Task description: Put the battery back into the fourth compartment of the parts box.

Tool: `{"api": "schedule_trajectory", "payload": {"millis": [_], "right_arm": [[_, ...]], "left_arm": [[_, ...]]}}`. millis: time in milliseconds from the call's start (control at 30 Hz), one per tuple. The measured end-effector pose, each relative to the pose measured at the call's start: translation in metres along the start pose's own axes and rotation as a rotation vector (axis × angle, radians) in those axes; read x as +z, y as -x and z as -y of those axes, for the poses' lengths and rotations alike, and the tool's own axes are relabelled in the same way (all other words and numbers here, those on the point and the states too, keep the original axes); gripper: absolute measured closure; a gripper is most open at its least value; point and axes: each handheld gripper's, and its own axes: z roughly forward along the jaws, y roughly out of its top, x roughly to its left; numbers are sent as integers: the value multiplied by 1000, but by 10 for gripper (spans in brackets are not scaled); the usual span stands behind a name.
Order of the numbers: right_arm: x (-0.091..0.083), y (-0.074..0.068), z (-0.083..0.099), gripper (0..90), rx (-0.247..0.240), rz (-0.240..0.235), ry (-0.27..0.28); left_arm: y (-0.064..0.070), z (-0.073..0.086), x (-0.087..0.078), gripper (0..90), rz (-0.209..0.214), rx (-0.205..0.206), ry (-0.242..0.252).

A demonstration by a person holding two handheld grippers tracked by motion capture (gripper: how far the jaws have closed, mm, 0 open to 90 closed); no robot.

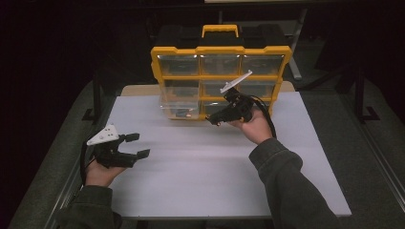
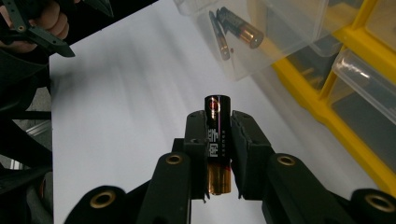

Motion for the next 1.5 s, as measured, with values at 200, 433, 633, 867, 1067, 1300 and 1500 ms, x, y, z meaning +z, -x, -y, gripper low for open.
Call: {"api": "schedule_trajectory", "payload": {"millis": [200, 433, 633, 867, 1067, 1300, 1500], "right_arm": [[-5, 0, -8, 760, -2, 2, 7], [-10, 0, -13, 761, -4, 8, 9], [-16, 0, -19, 761, -9, 15, 16], [-23, 0, -27, 761, -16, 23, 23], [-26, 0, -34, 760, -31, 30, 24], [-32, 0, -41, 761, -17, 33, 31], [-35, -1, -49, 761, -34, 35, 34]], "left_arm": [[0, 0, 0, 219, -1, 0, -2], [0, 0, 0, 220, -1, -8, 0], [0, 0, -1, 220, 0, -12, 7], [0, 0, -2, 219, -2, -14, 8], [0, 0, -1, 219, -2, -13, 6], [0, 0, -1, 218, -1, -15, 7], [0, 0, -1, 218, 0, -15, 12]]}}
